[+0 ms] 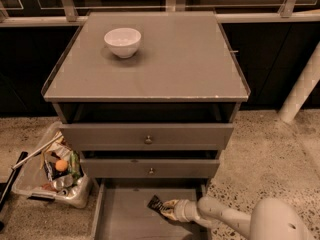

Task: Pick rxbar chocolate from bottom drawer and place on counter

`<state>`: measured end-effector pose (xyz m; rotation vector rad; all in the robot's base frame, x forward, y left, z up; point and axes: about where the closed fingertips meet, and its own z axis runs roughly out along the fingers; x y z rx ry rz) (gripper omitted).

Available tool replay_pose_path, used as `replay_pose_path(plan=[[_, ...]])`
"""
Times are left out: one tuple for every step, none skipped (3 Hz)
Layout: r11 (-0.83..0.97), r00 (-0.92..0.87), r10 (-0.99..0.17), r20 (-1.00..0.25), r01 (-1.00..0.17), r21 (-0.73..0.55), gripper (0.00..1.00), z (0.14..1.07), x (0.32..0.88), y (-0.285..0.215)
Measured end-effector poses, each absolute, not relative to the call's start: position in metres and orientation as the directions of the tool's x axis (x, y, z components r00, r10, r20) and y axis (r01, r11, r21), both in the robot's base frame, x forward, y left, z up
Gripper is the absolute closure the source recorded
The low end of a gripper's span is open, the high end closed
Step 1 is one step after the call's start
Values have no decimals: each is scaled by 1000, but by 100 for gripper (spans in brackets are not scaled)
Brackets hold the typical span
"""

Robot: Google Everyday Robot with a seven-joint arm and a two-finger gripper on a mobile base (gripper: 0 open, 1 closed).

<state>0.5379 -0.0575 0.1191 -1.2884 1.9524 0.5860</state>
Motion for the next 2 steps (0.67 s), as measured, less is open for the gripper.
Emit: replay_pose_path(plan=[[399,-247,-593,-767,-917,-13,100,119,538,-57],[399,-247,-593,-767,-917,-13,91,119,538,-57]])
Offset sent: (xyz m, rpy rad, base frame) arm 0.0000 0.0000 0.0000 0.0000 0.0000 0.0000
